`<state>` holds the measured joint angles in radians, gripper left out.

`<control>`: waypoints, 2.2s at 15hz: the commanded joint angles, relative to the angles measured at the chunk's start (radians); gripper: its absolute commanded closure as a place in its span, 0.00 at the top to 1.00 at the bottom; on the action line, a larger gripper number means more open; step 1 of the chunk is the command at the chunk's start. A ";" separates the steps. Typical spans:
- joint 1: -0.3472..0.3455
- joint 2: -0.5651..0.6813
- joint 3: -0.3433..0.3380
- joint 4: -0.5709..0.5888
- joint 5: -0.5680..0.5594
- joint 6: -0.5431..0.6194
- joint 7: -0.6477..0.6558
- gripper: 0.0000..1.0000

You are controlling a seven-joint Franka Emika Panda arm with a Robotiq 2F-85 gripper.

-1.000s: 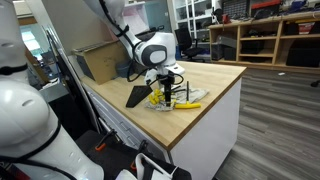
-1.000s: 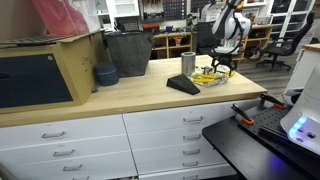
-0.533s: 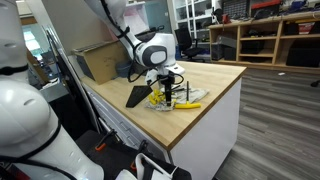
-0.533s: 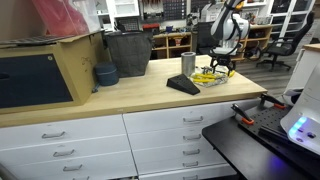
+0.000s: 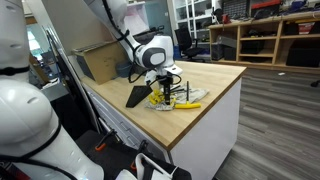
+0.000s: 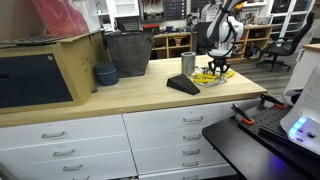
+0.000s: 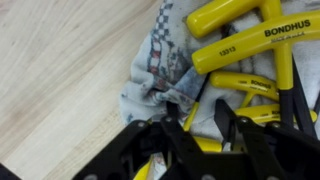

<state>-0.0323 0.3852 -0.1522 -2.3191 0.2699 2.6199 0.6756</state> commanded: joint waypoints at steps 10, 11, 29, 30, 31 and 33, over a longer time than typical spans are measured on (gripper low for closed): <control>0.061 -0.146 -0.020 -0.126 -0.152 0.085 -0.024 0.03; 0.077 -0.163 -0.032 -0.142 -0.197 0.089 -0.013 0.03; 0.156 -0.271 -0.057 -0.402 -0.572 0.236 0.120 1.00; 0.150 -0.280 -0.061 -0.402 -0.572 0.235 0.119 1.00; 0.145 -0.289 -0.064 -0.403 -0.571 0.230 0.118 1.00; 0.131 -0.314 -0.063 -0.400 -0.559 0.213 0.121 1.00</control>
<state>0.1110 0.1395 -0.2101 -2.6882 -0.2732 2.8359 0.7561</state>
